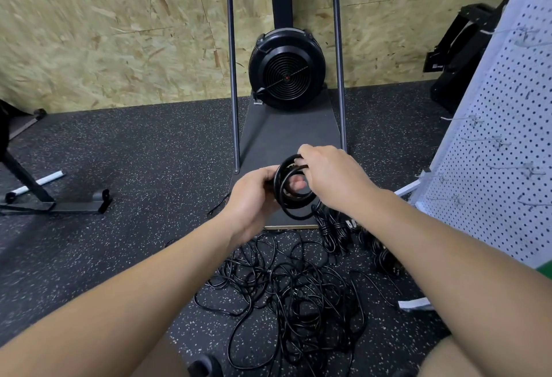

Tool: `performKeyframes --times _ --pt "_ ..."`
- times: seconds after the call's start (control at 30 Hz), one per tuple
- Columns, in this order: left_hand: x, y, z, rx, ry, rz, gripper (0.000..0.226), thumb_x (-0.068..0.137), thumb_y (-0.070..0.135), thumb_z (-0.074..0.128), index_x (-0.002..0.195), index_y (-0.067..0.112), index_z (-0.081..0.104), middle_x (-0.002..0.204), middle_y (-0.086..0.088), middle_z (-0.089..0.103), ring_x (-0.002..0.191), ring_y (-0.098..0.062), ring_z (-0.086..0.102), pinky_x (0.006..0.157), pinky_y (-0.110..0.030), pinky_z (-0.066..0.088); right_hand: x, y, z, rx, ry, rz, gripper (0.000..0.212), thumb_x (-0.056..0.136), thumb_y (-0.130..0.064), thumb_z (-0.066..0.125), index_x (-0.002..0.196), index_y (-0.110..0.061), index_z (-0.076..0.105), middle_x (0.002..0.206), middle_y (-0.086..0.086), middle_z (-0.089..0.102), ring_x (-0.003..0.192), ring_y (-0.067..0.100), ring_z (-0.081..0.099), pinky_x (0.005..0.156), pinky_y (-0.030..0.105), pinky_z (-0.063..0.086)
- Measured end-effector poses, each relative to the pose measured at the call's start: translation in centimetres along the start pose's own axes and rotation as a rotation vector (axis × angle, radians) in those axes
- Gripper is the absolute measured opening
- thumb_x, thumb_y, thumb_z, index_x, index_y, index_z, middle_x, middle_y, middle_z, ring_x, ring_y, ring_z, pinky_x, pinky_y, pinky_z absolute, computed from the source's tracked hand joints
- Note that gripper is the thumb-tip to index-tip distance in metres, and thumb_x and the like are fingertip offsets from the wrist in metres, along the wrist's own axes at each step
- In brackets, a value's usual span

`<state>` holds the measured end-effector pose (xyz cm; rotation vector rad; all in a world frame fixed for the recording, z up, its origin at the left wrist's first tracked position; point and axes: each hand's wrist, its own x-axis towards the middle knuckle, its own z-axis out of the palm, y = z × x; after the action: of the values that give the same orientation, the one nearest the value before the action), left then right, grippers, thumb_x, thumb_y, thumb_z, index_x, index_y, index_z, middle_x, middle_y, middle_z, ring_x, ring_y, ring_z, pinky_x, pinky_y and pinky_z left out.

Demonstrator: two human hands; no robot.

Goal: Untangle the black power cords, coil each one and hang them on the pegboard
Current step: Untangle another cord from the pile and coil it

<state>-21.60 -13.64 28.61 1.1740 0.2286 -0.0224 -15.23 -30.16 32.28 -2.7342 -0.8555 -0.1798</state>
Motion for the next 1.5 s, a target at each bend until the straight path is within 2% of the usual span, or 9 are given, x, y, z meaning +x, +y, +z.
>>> performKeyframes --times 0.23,0.4,0.6,0.77,0.9,1.03,1.17,1.3,1.5 --pt "-0.5 0.6 0.7 0.014 0.051 0.048 0.04 0.106 0.016 0.046 0.127 0.006 0.078 0.116 -0.024 0.076 0.09 -0.026 0.075 0.086 -0.037 0.056 -0.3 -0.2 0.1 -0.087 -0.046 0.065 0.024 0.098 0.002 0.054 0.108 -0.013 0.038 0.085 0.007 0.057 0.077 0.036 0.052 0.068 0.043 0.038" --pt "-0.5 -0.4 0.7 0.372 0.063 0.27 0.052 0.089 0.033 0.092 0.125 0.011 0.062 0.101 -0.004 0.076 0.088 -0.018 0.069 0.089 -0.039 0.059 -0.7 -0.4 0.3 0.038 -0.083 0.082 0.012 0.103 -0.019 0.055 0.102 -0.013 0.045 0.087 0.004 0.053 0.081 0.036 0.054 0.068 0.043 0.041" --pt "-0.7 -0.1 -0.2 0.391 0.015 0.265 0.031 0.105 0.024 0.075 0.109 -0.003 0.061 0.079 -0.008 0.059 0.06 -0.014 0.045 0.068 -0.038 0.049 -0.6 1.6 -0.6 0.553 -0.25 -0.064 0.02 0.1 -0.03 0.062 0.117 -0.027 0.071 0.101 -0.012 0.077 0.08 0.006 0.066 0.071 0.033 0.048" --pt "-0.9 0.3 0.9 0.383 0.043 0.153 0.063 0.102 0.066 0.066 0.092 0.004 0.063 0.077 -0.017 0.052 0.063 -0.021 0.041 0.059 -0.033 0.037 -0.9 1.8 -0.1 0.49 -0.317 -0.074 0.026 0.1 -0.04 0.073 0.084 -0.02 0.074 0.071 -0.004 0.071 0.054 0.009 0.054 0.055 0.03 0.04" --pt "-0.3 -0.4 0.5 0.346 0.155 0.145 0.033 0.104 0.035 0.069 0.083 0.012 0.059 0.077 -0.011 0.046 0.064 -0.02 0.038 0.06 -0.036 0.032 -1.1 0.9 1.0 0.382 -0.309 -0.069 0.026 0.102 -0.03 0.064 0.085 -0.011 0.065 0.079 0.009 0.071 0.07 0.029 0.061 0.064 0.041 0.044" --pt "-0.2 0.3 0.6 0.248 0.111 0.103 0.015 0.101 0.011 0.06 0.091 0.01 0.072 0.078 -0.011 0.061 0.061 -0.021 0.051 0.056 -0.031 0.04 -1.1 1.4 0.5 0.554 -0.314 -0.045 0.027 0.106 -0.037 0.068 0.097 -0.013 0.074 0.064 -0.003 0.059 0.051 0.013 0.046 0.052 0.033 0.036" --pt "0.3 0.7 0.2 0.286 0.091 0.093 0.019 0.105 0.01 0.058 0.095 0.011 0.074 0.085 -0.013 0.066 0.063 -0.019 0.053 0.052 -0.03 0.041 -1.4 2.0 -0.9 0.604 -0.211 -0.057 0.049 0.09 -0.047 0.089 0.131 -0.029 0.07 0.112 -0.023 0.077 0.059 -0.012 0.059 0.064 0.02 0.048" --pt "0.4 0.2 0.1 0.392 0.016 0.021 0.021 0.11 0.023 0.059 0.093 0.014 0.066 0.072 -0.006 0.051 0.056 -0.016 0.04 0.051 -0.03 0.039 -0.9 2.1 -1.3 0.497 -0.078 -0.096 0.016 0.092 -0.041 0.088 0.089 -0.028 0.08 0.065 -0.032 0.065 0.061 -0.011 0.057 0.06 0.021 0.034" --pt "0.7 1.3 -0.3 0.327 -0.003 0.013 0.017 0.109 0.019 0.05 0.101 0.014 0.065 0.073 -0.007 0.051 0.052 -0.014 0.025 0.051 -0.028 0.03 -0.5 1.8 -0.5 0.595 0.115 0.041 0.029 0.097 -0.049 0.078 0.077 -0.028 0.079 0.08 -0.008 0.077 0.083 0.013 0.07 0.082 0.041 0.057"
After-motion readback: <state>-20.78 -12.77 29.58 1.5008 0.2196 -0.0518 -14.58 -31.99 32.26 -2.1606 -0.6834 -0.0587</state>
